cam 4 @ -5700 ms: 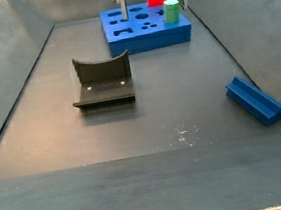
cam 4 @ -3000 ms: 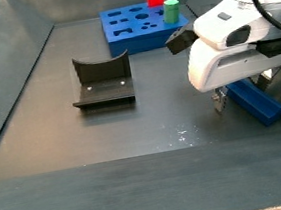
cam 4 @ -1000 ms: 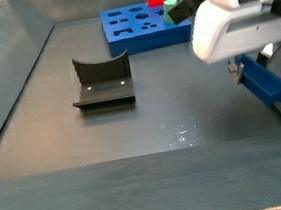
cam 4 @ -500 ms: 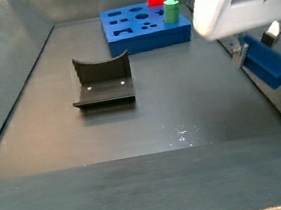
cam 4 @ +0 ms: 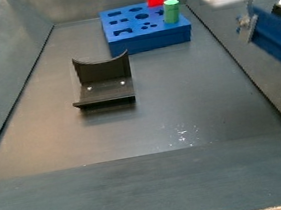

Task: Pick up the star object. Move up. Place the star object on the fixture. Regrasp the star object. Move to above the board. Insert the star object.
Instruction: Place the star object on the fixture.

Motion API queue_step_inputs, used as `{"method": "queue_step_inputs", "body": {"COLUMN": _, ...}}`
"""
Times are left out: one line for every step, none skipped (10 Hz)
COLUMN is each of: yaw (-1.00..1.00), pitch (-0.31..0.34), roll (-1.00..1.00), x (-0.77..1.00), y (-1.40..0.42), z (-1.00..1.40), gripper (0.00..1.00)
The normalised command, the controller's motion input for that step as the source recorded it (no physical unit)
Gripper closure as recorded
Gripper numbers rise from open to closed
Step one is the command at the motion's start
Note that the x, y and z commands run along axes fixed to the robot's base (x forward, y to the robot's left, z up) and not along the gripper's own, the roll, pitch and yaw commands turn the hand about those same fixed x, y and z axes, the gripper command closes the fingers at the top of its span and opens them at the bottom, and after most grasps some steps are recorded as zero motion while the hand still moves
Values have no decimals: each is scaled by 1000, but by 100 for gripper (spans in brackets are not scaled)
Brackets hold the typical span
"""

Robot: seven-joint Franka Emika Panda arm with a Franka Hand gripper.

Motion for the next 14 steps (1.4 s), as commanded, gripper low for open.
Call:
{"method": "queue_step_inputs", "body": {"yaw": 15, "pitch": 100, "roll": 77, "x": -16, "y": 18, "z": 482, "gripper": 100}}
{"method": "queue_step_inputs", "body": {"yaw": 17, "pitch": 103, "roll": 73, "x": -11, "y": 19, "z": 353, "gripper": 100}}
{"method": "queue_step_inputs", "body": {"yaw": 17, "pitch": 103, "roll": 66, "x": -12, "y": 15, "z": 220, "gripper": 100}}
{"method": "queue_step_inputs", "body": {"yaw": -1000, "pitch": 64, "roll": 117, "x": 1000, "y": -486, "z": 85, "gripper": 100}}
{"method": "queue_step_inputs", "body": {"yaw": -1000, "pitch": 65, "roll": 115, "x": 1000, "y": -482, "z": 68, "gripper": 100}}
{"method": "queue_step_inputs", "body": {"yaw": -694, "pitch": 66, "roll": 69, "x": 1000, "y": -436, "z": 61, "gripper": 100}}
{"method": "queue_step_inputs", "body": {"yaw": -464, "pitch": 71, "roll": 23, "x": 1000, "y": -402, "z": 53, "gripper": 100}}
{"method": "queue_step_inputs", "body": {"yaw": -256, "pitch": 77, "roll": -18, "x": 1000, "y": -373, "z": 47, "gripper": 100}}
{"method": "queue_step_inputs", "body": {"yaw": -149, "pitch": 80, "roll": -45, "x": 1000, "y": -347, "z": 44, "gripper": 100}}
{"method": "queue_step_inputs", "body": {"yaw": -75, "pitch": 87, "roll": -62, "x": 1000, "y": -322, "z": 40, "gripper": 100}}
{"method": "queue_step_inputs", "body": {"yaw": -19, "pitch": 99, "roll": -72, "x": 1000, "y": -295, "z": 35, "gripper": 100}}
{"method": "queue_step_inputs", "body": {"yaw": 3, "pitch": 105, "roll": -77, "x": 1000, "y": -273, "z": 34, "gripper": 100}}
{"method": "queue_step_inputs", "body": {"yaw": 14, "pitch": 115, "roll": -89, "x": 1000, "y": -245, "z": 30, "gripper": 100}}
{"method": "queue_step_inputs", "body": {"yaw": 16, "pitch": 120, "roll": -95, "x": 1000, "y": -225, "z": 30, "gripper": 100}}
